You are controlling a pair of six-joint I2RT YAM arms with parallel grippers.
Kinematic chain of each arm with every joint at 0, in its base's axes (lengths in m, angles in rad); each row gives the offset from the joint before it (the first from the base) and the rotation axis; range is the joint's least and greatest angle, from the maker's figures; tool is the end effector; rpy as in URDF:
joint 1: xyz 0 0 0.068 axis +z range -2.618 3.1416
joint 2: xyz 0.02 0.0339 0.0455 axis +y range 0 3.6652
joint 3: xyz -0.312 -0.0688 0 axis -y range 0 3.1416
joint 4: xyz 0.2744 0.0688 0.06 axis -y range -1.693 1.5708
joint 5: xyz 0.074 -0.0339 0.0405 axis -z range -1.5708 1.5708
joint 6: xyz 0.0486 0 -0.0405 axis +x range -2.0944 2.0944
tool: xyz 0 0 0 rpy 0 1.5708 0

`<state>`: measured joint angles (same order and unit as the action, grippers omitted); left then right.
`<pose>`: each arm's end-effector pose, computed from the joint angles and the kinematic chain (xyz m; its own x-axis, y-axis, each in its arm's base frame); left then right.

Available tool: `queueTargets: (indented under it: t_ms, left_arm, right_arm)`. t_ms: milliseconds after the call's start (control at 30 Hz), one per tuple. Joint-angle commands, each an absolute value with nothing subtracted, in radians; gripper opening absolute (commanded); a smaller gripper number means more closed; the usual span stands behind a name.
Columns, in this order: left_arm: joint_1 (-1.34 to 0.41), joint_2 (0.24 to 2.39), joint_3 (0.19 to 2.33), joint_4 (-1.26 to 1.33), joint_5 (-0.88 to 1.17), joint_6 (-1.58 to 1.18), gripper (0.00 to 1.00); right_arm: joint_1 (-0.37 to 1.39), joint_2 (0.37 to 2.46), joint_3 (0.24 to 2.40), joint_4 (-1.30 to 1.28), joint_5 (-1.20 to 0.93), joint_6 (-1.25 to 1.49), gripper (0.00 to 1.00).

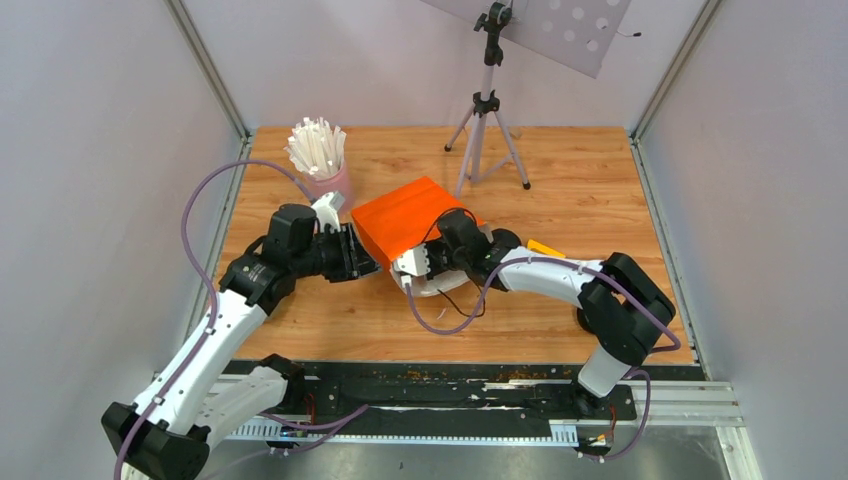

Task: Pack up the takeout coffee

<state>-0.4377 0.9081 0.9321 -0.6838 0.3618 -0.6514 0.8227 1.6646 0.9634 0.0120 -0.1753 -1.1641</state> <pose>0.1696 -0.0984 0.3528 -0.8354 -0.2351 -0.4968 0.1801 0.7369 -0.6516 0.2602 0.2928 0.2155 0.5759 -0.7090 -0.4071 -0.7190 -0.2022 -0.6649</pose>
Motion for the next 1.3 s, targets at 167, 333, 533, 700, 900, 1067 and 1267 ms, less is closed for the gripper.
queueTargets:
  t_ms: [167, 333, 533, 700, 900, 1067, 1267]
  left_arm:
    - [-0.437, 0.848, 0.846, -0.558, 0.376, -0.703, 0.51]
    - [-0.437, 0.847, 0.845, -0.545, 0.318, -0.702, 0.59]
    - [-0.437, 0.835, 0.851, -0.493, 0.233, -0.744, 0.62]
    - [-0.437, 0.794, 0.882, -0.525, 0.162, -0.77, 0.64]
    - [-0.437, 0.744, 0.917, -0.548, 0.138, -0.82, 0.71]
    - [-0.437, 0.733, 0.943, -0.626, 0.033, -0.813, 0.72]
    - [-0.437, 0.76, 0.939, -0.608, -0.019, -0.808, 0.72]
  right_arm:
    - [0.826, 1.654, 1.143, 0.025, -0.296, -0.97, 0.0]
    - [0.832, 1.671, 1.216, 0.033, -0.352, -0.853, 0.0]
    - [0.858, 1.719, 1.303, 0.026, -0.399, -0.705, 0.0]
    - [0.887, 1.768, 1.39, 0.005, -0.39, -0.587, 0.0]
    - [0.91, 1.8, 1.44, 0.024, -0.352, -0.459, 0.0]
    - [0.91, 1.805, 1.448, 0.075, -0.311, -0.346, 0.0]
    - [0.909, 1.815, 1.479, 0.077, -0.315, -0.303, 0.0]
